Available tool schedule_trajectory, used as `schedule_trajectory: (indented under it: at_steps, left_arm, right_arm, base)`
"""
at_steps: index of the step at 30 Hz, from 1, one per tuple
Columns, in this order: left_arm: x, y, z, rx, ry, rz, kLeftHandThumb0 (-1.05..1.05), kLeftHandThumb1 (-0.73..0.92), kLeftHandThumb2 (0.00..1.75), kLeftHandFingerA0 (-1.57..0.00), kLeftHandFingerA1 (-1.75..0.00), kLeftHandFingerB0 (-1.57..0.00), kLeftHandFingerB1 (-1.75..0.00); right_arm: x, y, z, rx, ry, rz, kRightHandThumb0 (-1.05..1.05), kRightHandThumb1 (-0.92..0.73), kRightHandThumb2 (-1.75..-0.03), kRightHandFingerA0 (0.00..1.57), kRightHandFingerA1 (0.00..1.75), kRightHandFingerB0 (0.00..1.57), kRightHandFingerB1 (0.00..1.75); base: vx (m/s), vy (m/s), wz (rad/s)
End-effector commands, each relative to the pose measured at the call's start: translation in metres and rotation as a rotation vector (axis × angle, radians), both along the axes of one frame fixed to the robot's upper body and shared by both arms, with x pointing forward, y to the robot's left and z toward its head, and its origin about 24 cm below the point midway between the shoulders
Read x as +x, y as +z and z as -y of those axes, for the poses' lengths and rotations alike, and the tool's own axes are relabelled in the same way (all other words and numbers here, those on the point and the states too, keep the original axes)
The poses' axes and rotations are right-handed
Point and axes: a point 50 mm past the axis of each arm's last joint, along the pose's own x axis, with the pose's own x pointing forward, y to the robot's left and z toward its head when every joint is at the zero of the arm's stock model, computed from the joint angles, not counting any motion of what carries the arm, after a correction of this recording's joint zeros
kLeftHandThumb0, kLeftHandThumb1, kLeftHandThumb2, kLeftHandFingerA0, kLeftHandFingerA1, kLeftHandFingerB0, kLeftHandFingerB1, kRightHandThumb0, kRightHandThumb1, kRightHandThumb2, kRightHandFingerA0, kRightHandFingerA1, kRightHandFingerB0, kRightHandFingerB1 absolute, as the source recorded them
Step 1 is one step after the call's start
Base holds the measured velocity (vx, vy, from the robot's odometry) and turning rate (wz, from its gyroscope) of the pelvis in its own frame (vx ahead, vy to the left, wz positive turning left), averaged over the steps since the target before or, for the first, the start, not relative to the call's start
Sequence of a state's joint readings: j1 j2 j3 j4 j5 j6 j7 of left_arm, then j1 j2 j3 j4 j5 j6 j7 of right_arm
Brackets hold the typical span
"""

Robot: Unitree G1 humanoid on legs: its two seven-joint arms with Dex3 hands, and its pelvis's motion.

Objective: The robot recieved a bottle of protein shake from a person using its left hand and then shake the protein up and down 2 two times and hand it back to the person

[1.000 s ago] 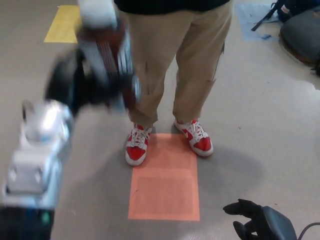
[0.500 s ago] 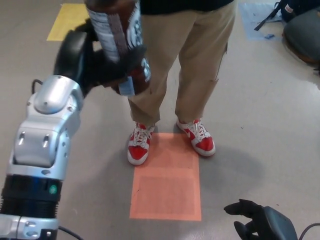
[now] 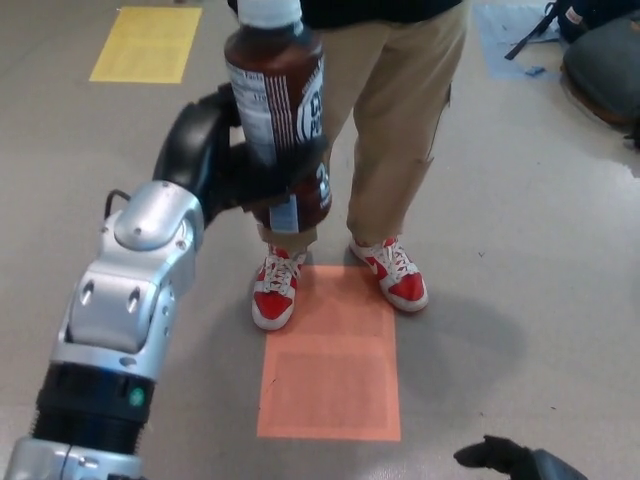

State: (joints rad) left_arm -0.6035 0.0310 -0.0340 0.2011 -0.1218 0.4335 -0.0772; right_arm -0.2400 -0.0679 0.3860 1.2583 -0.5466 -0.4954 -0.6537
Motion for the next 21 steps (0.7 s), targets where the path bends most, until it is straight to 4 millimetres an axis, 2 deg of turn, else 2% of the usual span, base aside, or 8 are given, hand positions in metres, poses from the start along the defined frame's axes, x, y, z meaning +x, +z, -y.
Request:
schedule_trajectory:
  at_steps: [1,8,12,14,21]
  left_arm:
    - [-0.004,-0.006,0.0,0.017,0.007,-0.023,-0.14,0.82,0.71,-0.88,-1.34,-0.67,-1.15]
    - [0.009,0.016,-0.001,0.053,0.044,0.021,-0.14,0.82,0.7,-0.9,-1.35,-0.68,-1.13]
    - [0.016,0.031,-0.003,0.062,0.066,0.039,-0.15,0.81,0.71,-0.89,-1.39,-0.66,-1.19]
    - [0.02,0.039,-0.005,0.061,0.077,0.053,-0.16,0.8,0.71,-0.9,-1.38,-0.68,-1.16]
    - [0.027,0.053,-0.008,0.061,0.104,0.079,-0.17,0.8,0.68,-0.92,-1.38,-0.72,-1.13]
  right_arm:
    - [-0.007,-0.002,0.005,-0.025,0.004,0.005,-0.21,-0.75,-0.64,0.92,0.49,0.79,0.44]
    - [-0.007,-0.002,0.004,-0.032,0.008,0.015,-0.2,-0.73,-0.63,0.93,0.48,0.79,0.44]
    - [-0.007,-0.002,0.004,-0.041,0.015,0.013,-0.21,-0.72,-0.64,0.94,0.51,0.79,0.45]
    - [-0.007,-0.002,0.004,-0.048,0.016,0.013,-0.22,-0.71,-0.63,0.93,0.49,0.78,0.44]
    - [-0.005,0.0,0.004,-0.043,0.018,0.028,-0.21,-0.69,-0.63,0.96,0.51,0.79,0.45]
  base:
    - [0.0,0.0,0.0]
    - [0.0,0.0,0.0]
    - [0.0,0.0,0.0]
    - [0.0,0.0,0.0]
    - [0.0,0.0,0.0]
